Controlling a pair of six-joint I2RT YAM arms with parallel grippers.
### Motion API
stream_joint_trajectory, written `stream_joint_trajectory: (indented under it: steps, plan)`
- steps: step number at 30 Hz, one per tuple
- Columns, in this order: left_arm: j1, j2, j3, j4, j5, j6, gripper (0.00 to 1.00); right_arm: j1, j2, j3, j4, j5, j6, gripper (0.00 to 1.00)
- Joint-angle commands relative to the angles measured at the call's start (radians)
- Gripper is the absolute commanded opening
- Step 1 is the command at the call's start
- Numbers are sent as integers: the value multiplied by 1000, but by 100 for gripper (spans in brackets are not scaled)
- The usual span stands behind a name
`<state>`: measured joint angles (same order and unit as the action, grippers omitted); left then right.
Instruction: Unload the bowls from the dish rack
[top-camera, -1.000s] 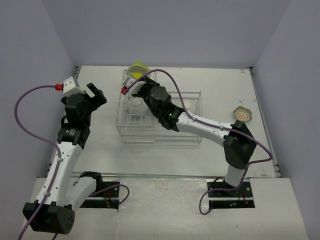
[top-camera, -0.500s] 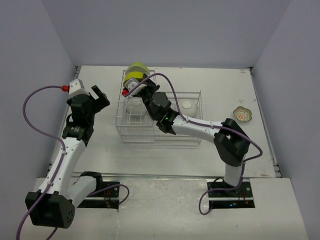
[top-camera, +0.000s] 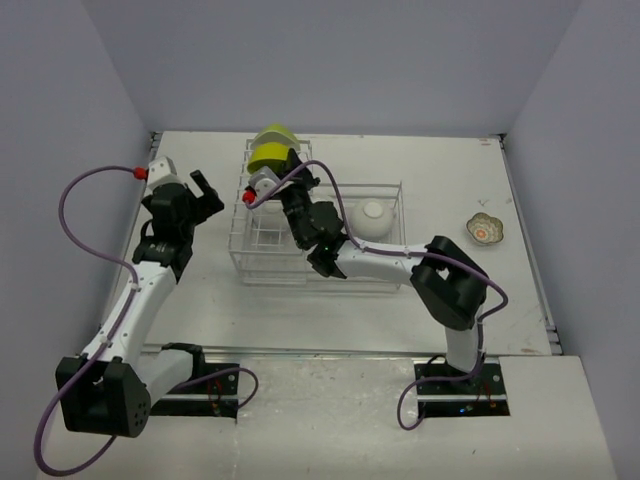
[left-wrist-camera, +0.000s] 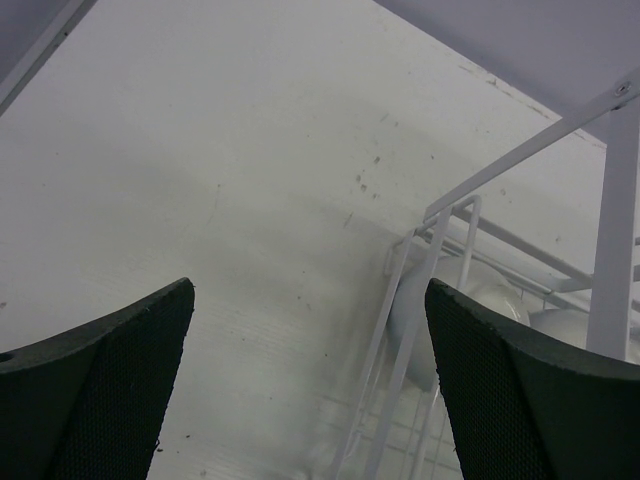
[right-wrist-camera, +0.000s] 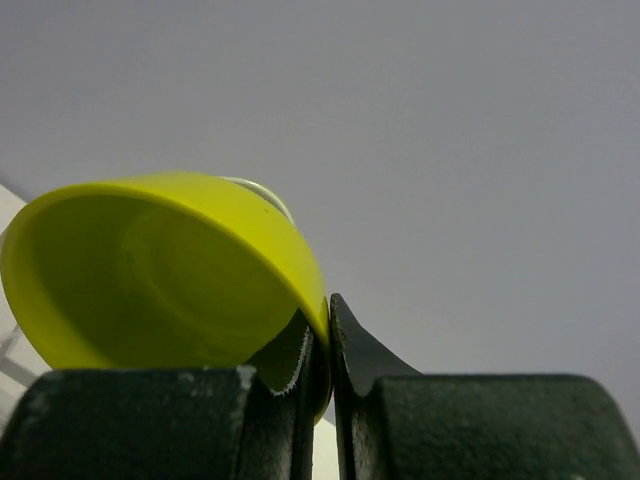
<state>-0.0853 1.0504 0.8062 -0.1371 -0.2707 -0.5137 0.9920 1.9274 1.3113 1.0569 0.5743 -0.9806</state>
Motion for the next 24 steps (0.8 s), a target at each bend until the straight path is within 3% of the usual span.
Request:
stream_joint_trajectory:
  steps: [1,5,14,24]
  plan:
    - [5,25,8,56,8,-9,96,20,73,-30,144,45,-90,0]
    - [5,39,7,71,11,-3,96,23,111,-18,256,81,-151,0]
    - [5,63,-30,114,30,-6,96,34,102,-54,317,91,-177,0]
    - [5,71,-12,90,28,4,96,36,18,-63,281,116,-179,0]
